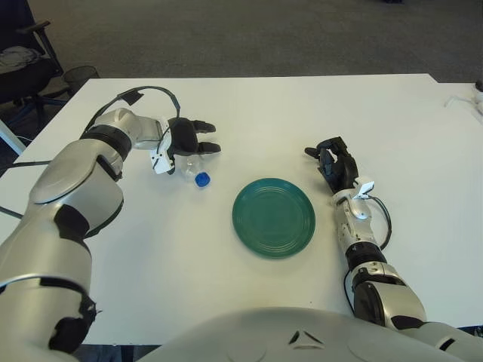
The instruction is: Put the bottle into the plate.
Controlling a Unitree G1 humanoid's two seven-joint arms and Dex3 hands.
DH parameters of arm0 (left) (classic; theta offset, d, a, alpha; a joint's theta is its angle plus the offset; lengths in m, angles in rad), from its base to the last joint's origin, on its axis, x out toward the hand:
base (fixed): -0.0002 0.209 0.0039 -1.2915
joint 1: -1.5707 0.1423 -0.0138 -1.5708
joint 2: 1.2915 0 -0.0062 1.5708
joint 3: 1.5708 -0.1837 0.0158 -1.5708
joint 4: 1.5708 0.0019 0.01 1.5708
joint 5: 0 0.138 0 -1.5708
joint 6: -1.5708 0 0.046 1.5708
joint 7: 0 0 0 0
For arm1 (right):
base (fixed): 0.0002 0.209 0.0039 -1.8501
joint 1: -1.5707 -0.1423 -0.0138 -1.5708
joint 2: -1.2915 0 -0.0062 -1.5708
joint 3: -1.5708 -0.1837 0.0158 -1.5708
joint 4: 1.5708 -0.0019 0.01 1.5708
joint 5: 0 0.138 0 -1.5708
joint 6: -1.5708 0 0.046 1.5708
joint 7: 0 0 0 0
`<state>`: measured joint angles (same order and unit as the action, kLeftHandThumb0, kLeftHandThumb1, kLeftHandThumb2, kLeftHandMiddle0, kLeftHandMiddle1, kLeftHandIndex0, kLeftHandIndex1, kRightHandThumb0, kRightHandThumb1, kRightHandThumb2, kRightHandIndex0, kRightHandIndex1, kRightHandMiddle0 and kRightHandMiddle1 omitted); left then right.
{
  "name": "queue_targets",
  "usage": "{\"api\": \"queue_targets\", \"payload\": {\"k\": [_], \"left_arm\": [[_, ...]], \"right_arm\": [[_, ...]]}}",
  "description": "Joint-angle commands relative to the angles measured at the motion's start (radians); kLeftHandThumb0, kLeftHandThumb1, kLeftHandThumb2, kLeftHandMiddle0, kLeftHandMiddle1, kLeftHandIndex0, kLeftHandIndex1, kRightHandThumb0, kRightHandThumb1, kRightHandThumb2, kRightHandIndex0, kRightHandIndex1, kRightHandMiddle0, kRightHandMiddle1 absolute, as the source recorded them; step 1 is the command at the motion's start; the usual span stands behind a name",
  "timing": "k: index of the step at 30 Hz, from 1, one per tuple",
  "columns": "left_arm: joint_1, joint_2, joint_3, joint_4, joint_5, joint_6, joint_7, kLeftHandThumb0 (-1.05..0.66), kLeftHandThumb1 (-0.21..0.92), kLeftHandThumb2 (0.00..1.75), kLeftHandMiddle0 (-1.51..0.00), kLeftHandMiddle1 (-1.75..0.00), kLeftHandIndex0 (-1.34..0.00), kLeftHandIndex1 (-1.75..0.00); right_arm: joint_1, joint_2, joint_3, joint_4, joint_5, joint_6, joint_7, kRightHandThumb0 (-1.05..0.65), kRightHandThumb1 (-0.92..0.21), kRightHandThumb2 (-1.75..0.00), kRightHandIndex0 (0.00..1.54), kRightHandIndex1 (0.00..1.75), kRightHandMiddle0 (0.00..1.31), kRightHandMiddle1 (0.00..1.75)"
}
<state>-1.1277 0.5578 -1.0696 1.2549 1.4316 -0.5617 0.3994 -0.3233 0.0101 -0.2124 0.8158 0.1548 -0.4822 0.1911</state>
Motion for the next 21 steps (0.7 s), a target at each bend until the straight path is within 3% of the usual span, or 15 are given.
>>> {"api": "queue_targets", "payload": {"k": [1,13,21], "left_arm": [[0.037,-0.042,-0.022,0.055,0.0,0.062,0.046,-1.01,0.88,0.12,0.0,0.0,0.0,0.0],[0.077,-0.088,-0.041,0.105,-0.033,0.138,0.097,-1.01,0.88,0.12,0.0,0.0,0.0,0.0],[0.086,-0.092,-0.044,0.111,-0.059,0.14,0.093,-1.03,0.89,0.13,0.0,0.0,0.0,0.0]], "right_arm": [[0.13,0.015,-0.005,0.1,0.007,0.091,-0.016,-0.35,-0.92,-0.5,0.34,0.98,0.21,1.73],[0.147,0.008,0.001,0.076,0.004,0.098,-0.013,-0.35,-0.92,-0.5,0.35,0.98,0.21,1.73],[0.159,0.011,-0.001,0.052,0.008,0.101,-0.021,-0.35,-0.92,-0.49,0.36,0.98,0.22,1.72]]}}
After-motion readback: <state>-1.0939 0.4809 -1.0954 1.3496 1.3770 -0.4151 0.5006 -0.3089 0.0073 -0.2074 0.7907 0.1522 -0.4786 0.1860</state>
